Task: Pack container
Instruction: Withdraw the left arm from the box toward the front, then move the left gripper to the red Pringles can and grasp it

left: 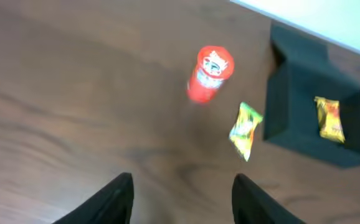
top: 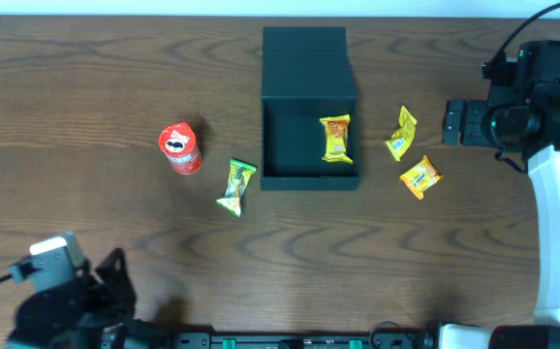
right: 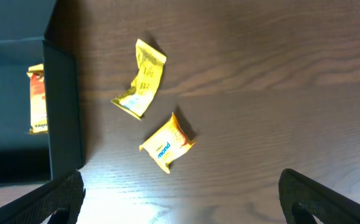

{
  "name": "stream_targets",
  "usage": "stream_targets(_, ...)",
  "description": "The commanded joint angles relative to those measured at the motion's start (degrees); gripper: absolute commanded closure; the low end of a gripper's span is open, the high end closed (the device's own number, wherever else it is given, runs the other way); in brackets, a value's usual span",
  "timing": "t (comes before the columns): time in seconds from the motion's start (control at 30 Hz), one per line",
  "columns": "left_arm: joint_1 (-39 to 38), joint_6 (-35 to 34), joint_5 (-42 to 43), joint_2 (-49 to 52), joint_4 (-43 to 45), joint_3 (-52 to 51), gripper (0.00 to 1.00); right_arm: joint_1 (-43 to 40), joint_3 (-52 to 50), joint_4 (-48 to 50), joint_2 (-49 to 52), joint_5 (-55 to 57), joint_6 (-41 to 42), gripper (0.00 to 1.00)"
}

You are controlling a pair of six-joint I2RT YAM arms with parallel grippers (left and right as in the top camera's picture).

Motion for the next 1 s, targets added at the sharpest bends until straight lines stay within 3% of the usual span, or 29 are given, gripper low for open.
stream_targets(0.0, 0.1, -8.7, 1.8, -2.4, 4.4, -12.8, 0.45, -0.3, 0.9, -1.4, -0.9, -0.7, -0.9, 0.01)
stream_targets(0.1, 0.1, -8.5, 2.0, -1.6, 17.0, -24.6, 0.32, -0.3, 0.9, -2.2, -0.9, -0.7, -0.9, 0.01)
stream_targets(0.3, 0.1, 3.7, -2.6, 1.1, 37.0, -34.7, 0.32, -0.4, 0.9, -1.1, -0.9, -0.7, -0.9, 0.01)
stream_targets(0.43, 0.1, 7.4, -8.8, 5.2, 51.9, -41.0, 0.49, -0.4, 0.9, -0.1, -0.7, -0.7, -0.9, 0.01)
stream_targets(0.47, 0.1, 9.3, -8.8, 6.7, 56.2, -42.6, 0.45, -0.4, 0.9, 0.1, -0.7, -0.7, -0.9, 0.01)
stream_targets(0.5, 0.1, 10.5, -8.8, 8.1, 59.5, -44.0, 0.08, -0.4, 0.9, 0.3, -0.7, -0.7, -0.9, 0.01)
stream_targets(0.53, 0.1, 11.3, -8.8, 10.1, 63.3, -45.4, 0.04, -0.4, 0.9, 0.4, -0.6, -0.7, -0.9, 0.01)
stream_targets(0.77, 0.9, 23.1, -8.8, 33.9, 85.0, -48.1, 0.04, -0.4, 0.9, 0.5, -0.3, -0.7, -1.0, 0.01)
stream_targets(0.97, 4.3, 23.7, -8.7, 51.4, 102.9, -48.0, 0.05, -0.4, 0.9, 0.3, -0.2, -0.7, -0.9, 0.01)
